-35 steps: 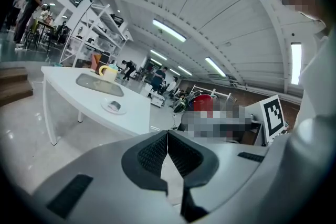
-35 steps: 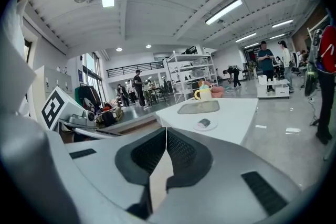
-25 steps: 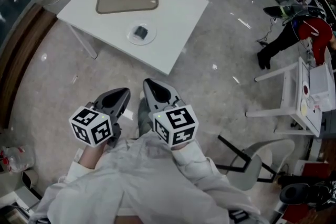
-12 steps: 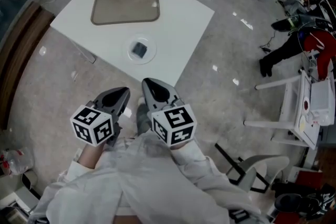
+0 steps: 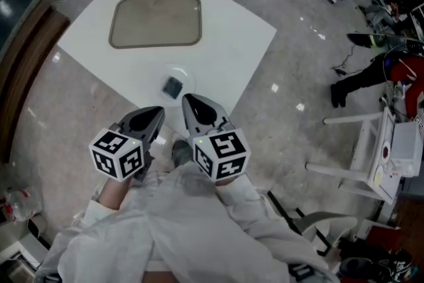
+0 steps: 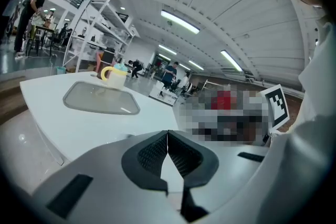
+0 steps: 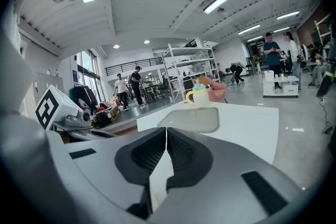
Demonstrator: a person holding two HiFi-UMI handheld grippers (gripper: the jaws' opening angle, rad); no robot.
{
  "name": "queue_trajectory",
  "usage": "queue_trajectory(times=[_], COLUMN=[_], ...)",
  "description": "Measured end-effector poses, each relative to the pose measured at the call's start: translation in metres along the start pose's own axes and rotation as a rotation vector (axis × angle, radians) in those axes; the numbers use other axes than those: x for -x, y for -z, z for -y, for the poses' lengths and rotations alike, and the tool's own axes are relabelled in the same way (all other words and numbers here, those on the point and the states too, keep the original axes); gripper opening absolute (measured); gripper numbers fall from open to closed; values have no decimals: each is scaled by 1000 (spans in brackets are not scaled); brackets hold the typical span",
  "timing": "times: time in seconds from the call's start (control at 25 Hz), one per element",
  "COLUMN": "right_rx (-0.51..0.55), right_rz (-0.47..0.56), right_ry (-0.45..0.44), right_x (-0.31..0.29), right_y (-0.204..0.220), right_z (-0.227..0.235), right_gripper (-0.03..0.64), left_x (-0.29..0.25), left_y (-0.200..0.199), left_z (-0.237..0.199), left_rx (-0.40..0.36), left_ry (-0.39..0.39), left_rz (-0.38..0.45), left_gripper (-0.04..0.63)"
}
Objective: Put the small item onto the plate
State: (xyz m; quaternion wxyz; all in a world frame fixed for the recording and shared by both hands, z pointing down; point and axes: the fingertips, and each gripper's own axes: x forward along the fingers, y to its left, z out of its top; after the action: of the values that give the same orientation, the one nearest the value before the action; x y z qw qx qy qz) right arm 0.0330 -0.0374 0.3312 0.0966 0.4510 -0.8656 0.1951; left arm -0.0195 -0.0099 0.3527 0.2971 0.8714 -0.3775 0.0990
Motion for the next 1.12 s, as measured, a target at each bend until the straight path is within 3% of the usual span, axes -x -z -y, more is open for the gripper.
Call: queue_trajectory(times=[0.52,1.12], right_rx=[13,-24], right_rz=[-26,-66], right_ry=[-58,-55], right_x=[-39,-48], right_y=[-20,-5], right_z=[44,52], right_gripper=[15,15], left_x=[-48,-47], left_y=[-33,-27], left_z=[-22,-29], left_rx=[33,73], left_ry=[-38,-45], left_rz=[24,4], left_gripper=[11,11])
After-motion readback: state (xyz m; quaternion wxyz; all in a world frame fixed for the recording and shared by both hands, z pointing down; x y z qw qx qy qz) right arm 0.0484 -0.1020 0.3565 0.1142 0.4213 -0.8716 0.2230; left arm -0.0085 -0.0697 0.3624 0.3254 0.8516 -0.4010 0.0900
